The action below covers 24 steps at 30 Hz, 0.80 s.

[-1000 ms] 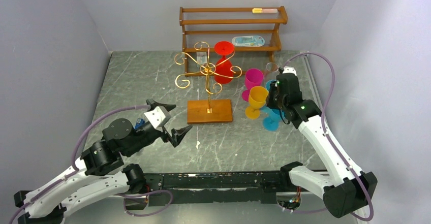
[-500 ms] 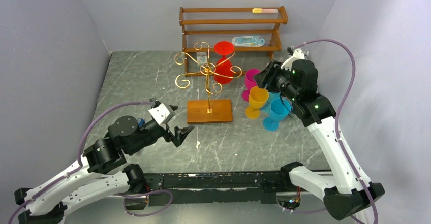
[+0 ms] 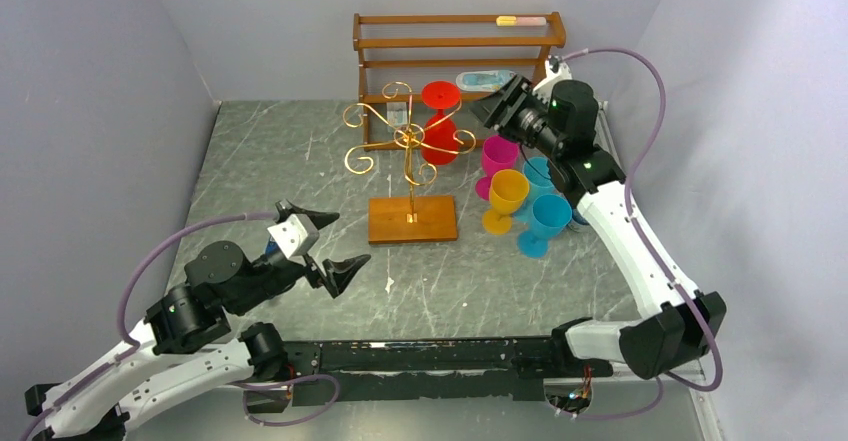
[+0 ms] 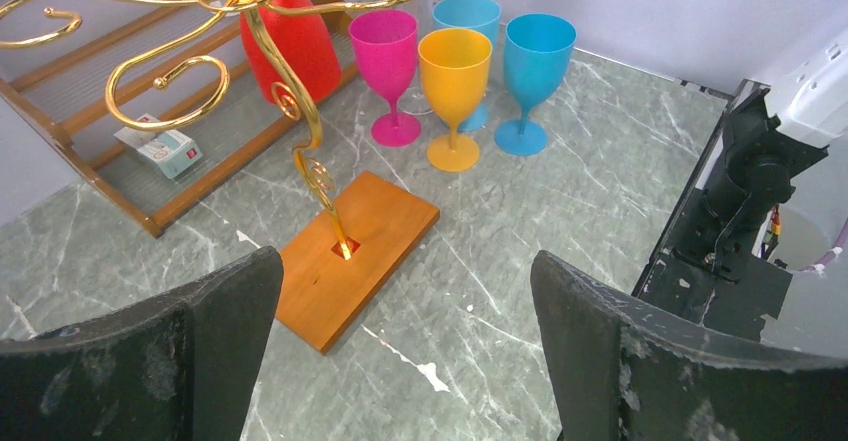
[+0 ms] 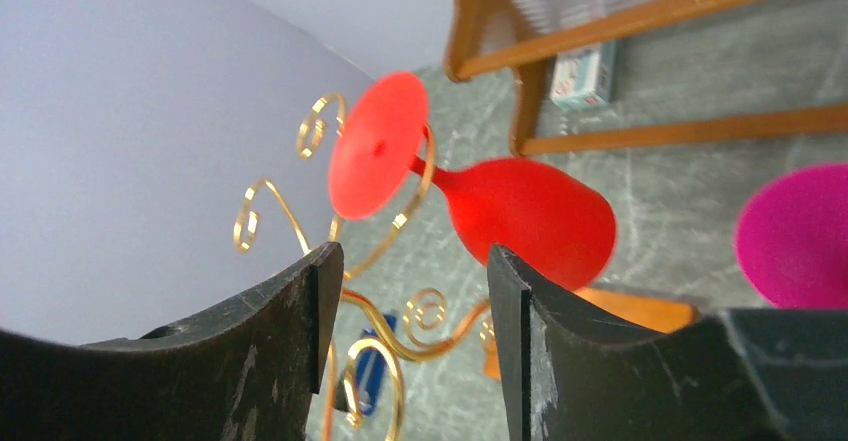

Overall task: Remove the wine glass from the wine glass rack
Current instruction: Pick up the wine glass from the wine rack.

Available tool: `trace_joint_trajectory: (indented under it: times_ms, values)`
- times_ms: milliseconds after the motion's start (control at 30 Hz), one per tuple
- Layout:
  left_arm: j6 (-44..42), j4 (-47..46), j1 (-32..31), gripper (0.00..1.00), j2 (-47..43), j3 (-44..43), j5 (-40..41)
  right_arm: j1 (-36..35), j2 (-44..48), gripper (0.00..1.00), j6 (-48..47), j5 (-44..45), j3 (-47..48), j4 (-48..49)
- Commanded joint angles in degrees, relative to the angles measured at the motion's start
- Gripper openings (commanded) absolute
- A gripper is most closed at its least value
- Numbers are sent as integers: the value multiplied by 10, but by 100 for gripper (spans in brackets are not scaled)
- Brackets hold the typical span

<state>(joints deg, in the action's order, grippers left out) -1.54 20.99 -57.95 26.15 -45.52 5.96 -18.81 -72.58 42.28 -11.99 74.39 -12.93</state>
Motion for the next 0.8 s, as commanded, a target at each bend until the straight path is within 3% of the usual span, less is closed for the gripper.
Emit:
trace_joint_trajectory:
  times_ms: [0,100,200,400,567,767]
  values:
    - [-5,10,2,98,-11,8,-14,2,-39,59,39,-29,46,60]
    - [-9,9,2,98,-13,11,-11,1,-78,59,24,-68,81,73]
    - [-13,-9,2,98,-25,26,-13,-2,-128,61,-26,-27,150,1]
    - [-30,2,2,98,-21,13,-16,-2,-159,64,-74,-44,166,7]
    - [-3,7,2,98,-53,35,-23,-2,-200,57,-104,-83,218,-35]
    - [2,37,2,98,-81,45,13,-2,-198,51,-74,-96,192,-7]
